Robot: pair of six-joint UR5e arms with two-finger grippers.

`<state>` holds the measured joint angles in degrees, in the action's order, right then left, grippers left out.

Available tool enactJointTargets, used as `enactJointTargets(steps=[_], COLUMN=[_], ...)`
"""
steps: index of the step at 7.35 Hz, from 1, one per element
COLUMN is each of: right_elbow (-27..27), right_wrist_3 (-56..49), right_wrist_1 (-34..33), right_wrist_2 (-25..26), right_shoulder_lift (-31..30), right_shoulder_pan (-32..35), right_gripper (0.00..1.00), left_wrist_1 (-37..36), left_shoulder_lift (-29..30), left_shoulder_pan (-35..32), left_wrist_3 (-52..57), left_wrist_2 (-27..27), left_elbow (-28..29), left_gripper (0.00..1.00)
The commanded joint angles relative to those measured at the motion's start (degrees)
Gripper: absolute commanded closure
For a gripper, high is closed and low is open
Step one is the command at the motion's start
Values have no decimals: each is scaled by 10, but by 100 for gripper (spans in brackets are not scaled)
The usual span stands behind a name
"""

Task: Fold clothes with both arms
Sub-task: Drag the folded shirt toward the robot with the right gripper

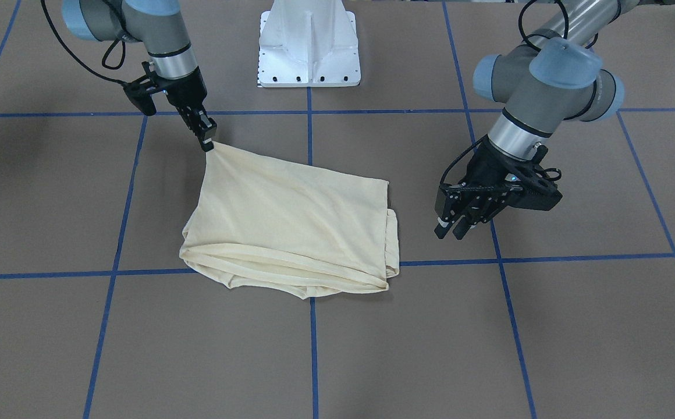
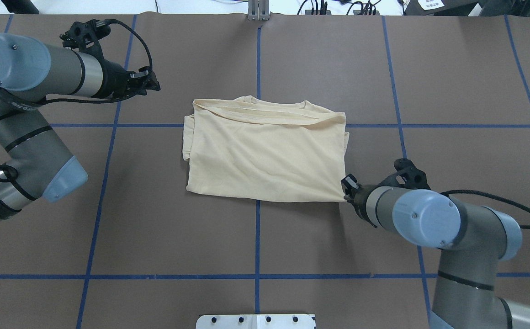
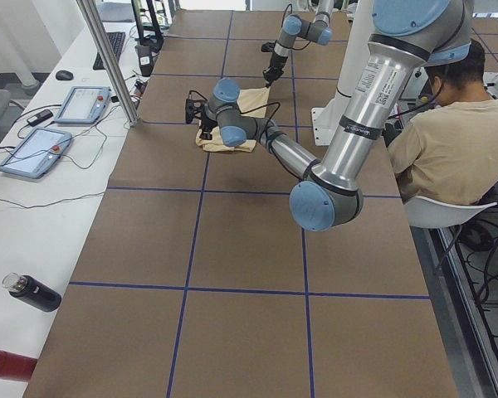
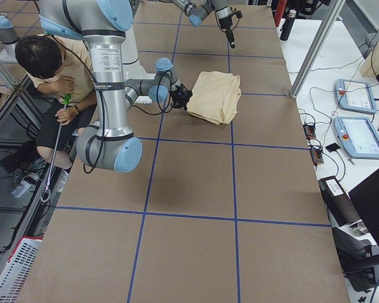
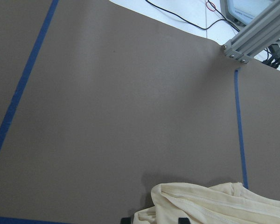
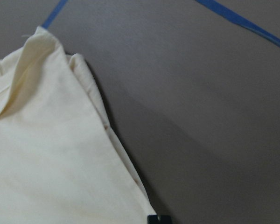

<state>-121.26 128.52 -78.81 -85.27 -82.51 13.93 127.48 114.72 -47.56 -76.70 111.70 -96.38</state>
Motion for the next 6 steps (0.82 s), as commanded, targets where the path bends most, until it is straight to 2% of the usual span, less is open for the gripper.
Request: enactJointTargets(steps=[1,2,3,4,6], right_elbow=[-69,-76,-76,-76,-77], right_wrist_3=[12,30,31,32,33], right_wrist_1=[-95,-95,-95,-98,-104], right_wrist_2=[-5,-3,0,14,23], right_shoulder_lift=[8,7,5,0,-8], right_shoulder_pan=[-102,-142,-168,-175,-134], right_gripper=[100,100,68,1,0], left_wrist_1=[-2,-33,-56,-78,-146], left_shoulder_lift=[-6,-4,-4,-6,-5], left_shoulder_pan=[-1,4,19,39,82], left_wrist_3=[-6,-25,-51,-61,-74], left_wrist_2=[63,75,76,75,67], left_elbow=[-28,-36,-61,-79,-107], left_gripper=[39,39,39,39,39])
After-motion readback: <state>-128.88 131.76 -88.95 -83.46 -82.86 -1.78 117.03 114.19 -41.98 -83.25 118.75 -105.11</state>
